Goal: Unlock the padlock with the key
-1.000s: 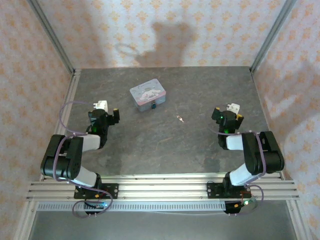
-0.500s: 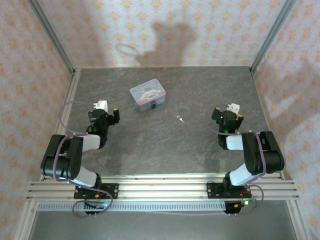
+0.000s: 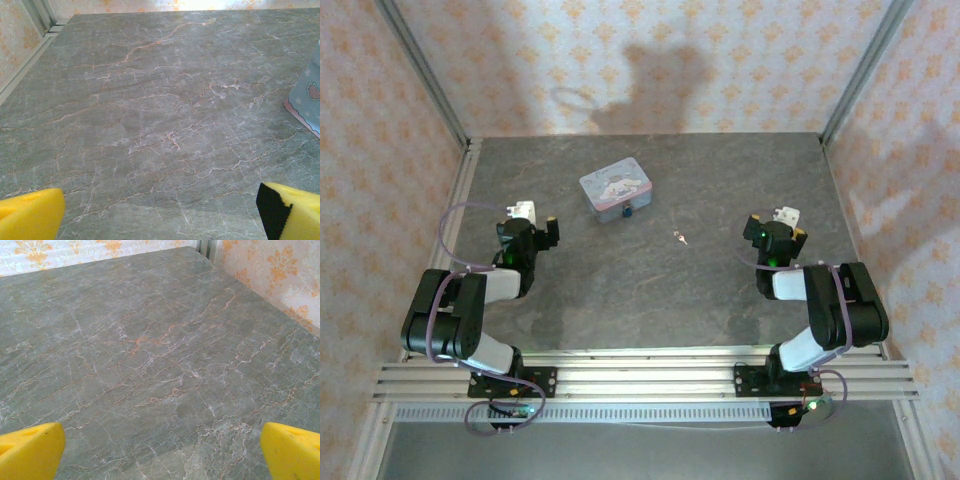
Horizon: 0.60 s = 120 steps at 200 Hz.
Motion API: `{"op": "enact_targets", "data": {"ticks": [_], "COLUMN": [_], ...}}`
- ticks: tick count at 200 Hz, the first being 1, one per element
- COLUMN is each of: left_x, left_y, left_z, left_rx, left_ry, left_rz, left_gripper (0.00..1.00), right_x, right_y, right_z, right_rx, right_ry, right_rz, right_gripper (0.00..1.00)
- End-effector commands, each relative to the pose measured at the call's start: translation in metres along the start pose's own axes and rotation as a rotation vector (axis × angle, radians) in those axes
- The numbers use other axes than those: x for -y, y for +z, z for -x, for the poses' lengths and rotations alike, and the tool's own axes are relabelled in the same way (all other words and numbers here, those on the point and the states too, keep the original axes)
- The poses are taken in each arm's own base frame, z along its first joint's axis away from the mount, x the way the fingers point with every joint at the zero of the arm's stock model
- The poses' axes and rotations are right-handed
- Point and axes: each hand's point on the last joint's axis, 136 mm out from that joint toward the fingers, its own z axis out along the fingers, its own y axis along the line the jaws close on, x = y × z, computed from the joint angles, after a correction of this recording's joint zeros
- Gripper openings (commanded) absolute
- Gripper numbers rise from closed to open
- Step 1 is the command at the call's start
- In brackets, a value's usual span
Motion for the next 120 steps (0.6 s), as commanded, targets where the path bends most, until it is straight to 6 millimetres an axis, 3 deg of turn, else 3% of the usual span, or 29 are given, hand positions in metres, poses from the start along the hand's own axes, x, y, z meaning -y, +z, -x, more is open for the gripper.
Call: {"op": "enact_targets", "data": {"ticks": [1, 105, 120], "left_x": [0.0027, 0.0022, 0.002], "left_y": [0.0001, 0.0002, 0.0002], "left_z": [0.0048, 0.0052, 0.005], "left_rx": [0.022, 0.023, 0.022], "left_ry": [-0.007, -0.01, -0.01], "left_rz": [-0.003, -0.005, -0.005], "left_gripper": [1.0, 1.0, 1.0], "right_x": [-0.001, -0.0011, -0.0104], "right_y": [0.0006, 0.0002, -0.0007], "right_z": [0.008, 0.0078, 0.0099], "right_rx": [0.017, 0.018, 0.007], "right_ry": [0.023, 0.025, 0.0], "right_rz": [0.006, 0.007, 0.059], "right_gripper": [1.0, 1.0, 0.93]}}
